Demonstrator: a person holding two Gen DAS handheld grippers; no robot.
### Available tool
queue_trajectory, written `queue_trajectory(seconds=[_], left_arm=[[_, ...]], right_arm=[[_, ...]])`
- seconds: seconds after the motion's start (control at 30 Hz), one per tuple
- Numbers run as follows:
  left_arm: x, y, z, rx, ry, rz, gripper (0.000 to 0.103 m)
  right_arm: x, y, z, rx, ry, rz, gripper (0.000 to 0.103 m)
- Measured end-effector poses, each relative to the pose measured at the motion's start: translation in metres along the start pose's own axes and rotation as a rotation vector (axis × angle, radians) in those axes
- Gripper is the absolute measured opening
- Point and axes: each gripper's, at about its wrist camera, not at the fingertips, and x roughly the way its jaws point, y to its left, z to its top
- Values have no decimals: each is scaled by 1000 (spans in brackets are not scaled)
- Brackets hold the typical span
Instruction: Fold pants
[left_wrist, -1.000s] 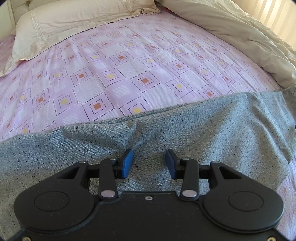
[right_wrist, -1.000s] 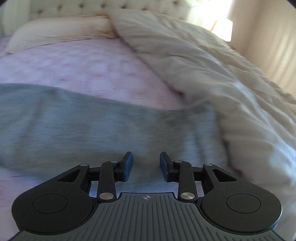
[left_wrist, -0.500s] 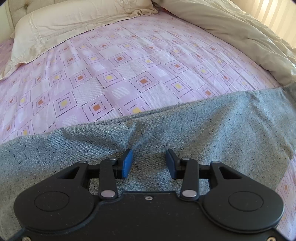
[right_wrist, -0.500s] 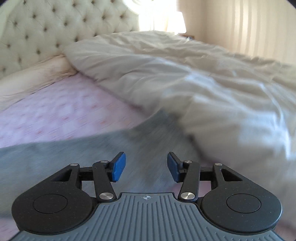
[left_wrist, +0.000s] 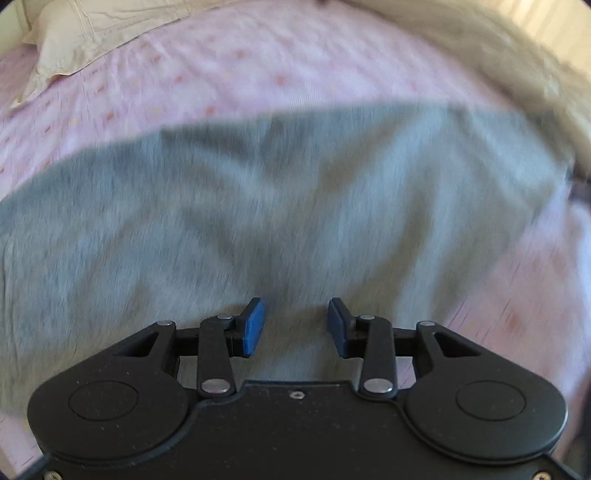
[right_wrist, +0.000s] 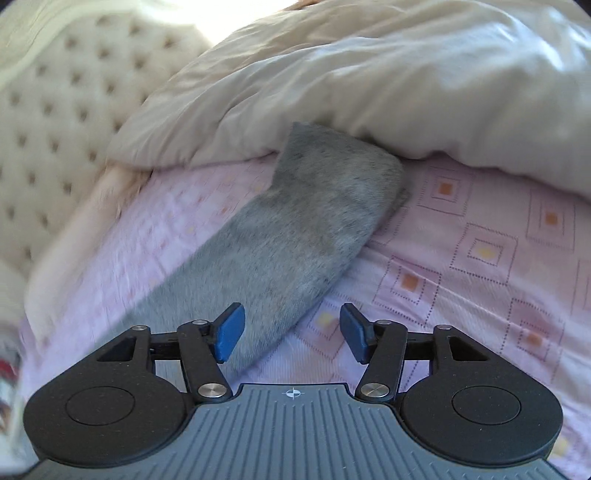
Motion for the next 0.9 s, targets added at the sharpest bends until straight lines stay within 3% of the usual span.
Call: queue_trajectory(seconds=[0.07, 0.27, 0.37, 0.5, 0.53, 0.57, 0.6, 0.77, 0.9], left_arm=[[-3, -4, -9, 42, -36, 21, 50], [-2, -1, 4, -27, -17, 13, 49], [-6, -5, 14, -36, -35, 15, 46], [-12, -22, 41, -55, -78, -50, 46], [-11, -29, 50, -51, -82, -71, 46], [-10, -38, 59, -45, -87, -91, 46], [-8, -49, 69, -36, -94, -110, 46], [17, -106, 114, 4, -98, -182, 46], [53, -136, 137, -43, -46, -211, 46]], right_arm=[[5, -6, 4, 62, -21, 12, 57], [28, -18, 26, 165, -94, 29, 58], [40, -21, 38, 167, -115, 30, 58], [50, -18, 54, 132, -118, 17, 58], [51, -16, 57, 113, -112, 7, 53], [50, -12, 60, 87, -112, -14, 29], [46, -7, 61, 45, -126, -49, 16], [27, 26, 64, -190, -159, -68, 14], [14, 43, 69, -241, -167, -33, 14]])
